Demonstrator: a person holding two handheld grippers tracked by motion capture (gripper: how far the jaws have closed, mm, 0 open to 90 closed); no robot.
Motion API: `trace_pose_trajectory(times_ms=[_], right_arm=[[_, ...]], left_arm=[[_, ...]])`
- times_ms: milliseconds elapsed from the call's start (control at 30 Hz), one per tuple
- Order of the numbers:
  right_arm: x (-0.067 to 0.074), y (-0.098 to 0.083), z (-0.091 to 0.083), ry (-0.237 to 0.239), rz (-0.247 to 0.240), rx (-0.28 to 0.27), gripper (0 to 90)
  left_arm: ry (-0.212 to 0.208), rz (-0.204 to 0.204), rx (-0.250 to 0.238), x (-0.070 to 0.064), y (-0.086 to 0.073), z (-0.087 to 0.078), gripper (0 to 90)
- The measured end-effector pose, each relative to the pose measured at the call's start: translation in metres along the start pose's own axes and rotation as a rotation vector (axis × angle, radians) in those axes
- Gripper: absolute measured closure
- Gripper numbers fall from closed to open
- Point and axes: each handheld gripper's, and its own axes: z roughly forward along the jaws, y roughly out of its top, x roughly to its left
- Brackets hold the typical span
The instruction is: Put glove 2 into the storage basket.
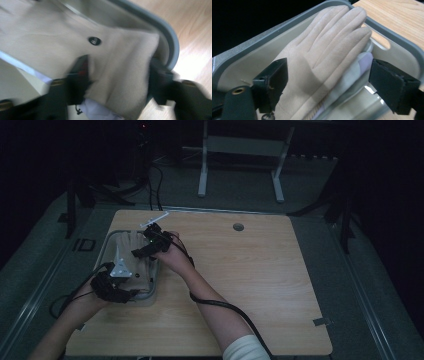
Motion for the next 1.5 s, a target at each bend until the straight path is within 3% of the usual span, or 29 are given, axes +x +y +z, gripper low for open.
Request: trace_pose_trajectory(times_ms=[67, 100, 167, 267, 500, 900, 1200, 1500], right_arm=[[-0.001, -0.002, -0.007, -0.003, -0.008, -0.006, 15.9], [-0.001, -0.003, -0.011, -0.008, -0.013, -0.013, 16.1], [-0.001, -0.007, -0.016, -0.013, -0.029, -0.023, 16.1], [-0.002, -0.012, -0.023, -0.024, -0.059, -0.034, 15.6], [-0.01, -0.027, -0.042, -0.058, -0.091, -0.045, 15.0], [-0.022, -0.054, -0.073, -0.093, -0.119, -0.049, 14.9], [-0.031, -0.082, -0.097, -0.113, -0.107, -0.058, 14.9], [-0.047, -0.128, -0.112, -0.13, -0.072, -0.022, 15.0]], left_arm=[[-0.02, -0.025, -0.039, 0.001, 0.001, -0.004, 26.7], [-0.011, -0.024, -0.05, 0.001, 0.002, -0.006, 20.1], [-0.005, -0.02, -0.091, -0.002, 0.004, -0.008, 16.0], [-0.059, -0.029, -0.161, -0.007, 0.009, -0.009, 14.8], [-0.122, -0.01, -0.233, -0.023, 0.024, -0.005, 14.8], [-0.194, 0.054, -0.254, -0.053, 0.042, 0.011, 14.8], [-0.24, 0.1, -0.252, -0.071, 0.049, 0.024, 14.9], [-0.274, 0.111, -0.243, -0.089, 0.05, 0.043, 14.8]])
